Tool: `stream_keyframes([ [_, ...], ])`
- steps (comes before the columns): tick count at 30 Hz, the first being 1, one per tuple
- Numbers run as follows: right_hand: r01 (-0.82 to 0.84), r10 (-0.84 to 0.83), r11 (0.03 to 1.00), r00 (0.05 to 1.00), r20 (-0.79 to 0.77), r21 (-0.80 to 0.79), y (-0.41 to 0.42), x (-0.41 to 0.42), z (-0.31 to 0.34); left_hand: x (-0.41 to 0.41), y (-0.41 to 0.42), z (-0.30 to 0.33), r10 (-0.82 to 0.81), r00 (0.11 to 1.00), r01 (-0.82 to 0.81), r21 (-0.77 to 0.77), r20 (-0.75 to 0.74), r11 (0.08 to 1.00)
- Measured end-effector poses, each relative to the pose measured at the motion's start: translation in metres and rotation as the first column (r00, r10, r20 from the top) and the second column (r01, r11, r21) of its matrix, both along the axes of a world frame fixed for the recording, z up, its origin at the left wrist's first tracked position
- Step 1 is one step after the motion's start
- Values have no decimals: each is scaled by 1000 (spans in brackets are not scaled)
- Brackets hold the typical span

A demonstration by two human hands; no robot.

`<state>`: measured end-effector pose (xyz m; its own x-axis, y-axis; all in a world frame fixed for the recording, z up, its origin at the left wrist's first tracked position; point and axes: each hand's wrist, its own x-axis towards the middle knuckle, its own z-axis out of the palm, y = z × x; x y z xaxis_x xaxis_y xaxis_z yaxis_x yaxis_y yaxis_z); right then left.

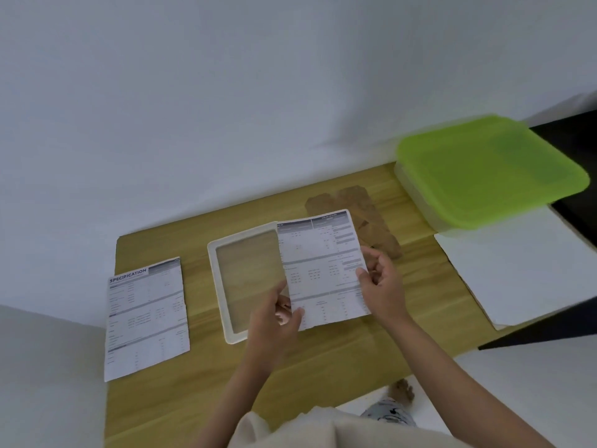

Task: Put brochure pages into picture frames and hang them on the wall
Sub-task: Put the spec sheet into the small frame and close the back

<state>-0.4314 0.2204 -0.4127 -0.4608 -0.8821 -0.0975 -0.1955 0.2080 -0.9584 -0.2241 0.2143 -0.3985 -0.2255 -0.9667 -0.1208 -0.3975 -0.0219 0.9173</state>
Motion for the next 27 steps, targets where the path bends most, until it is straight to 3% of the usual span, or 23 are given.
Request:
stream_keyframes([
  [15,47,-9,987,970,-242,153,93,-256,-22,-249,70,-20,-207,977,213,184,-50,960],
  [27,-104,182,973,894,-408,205,82,-355,-37,-349,73,-41,-164,980,143,174,111,974],
])
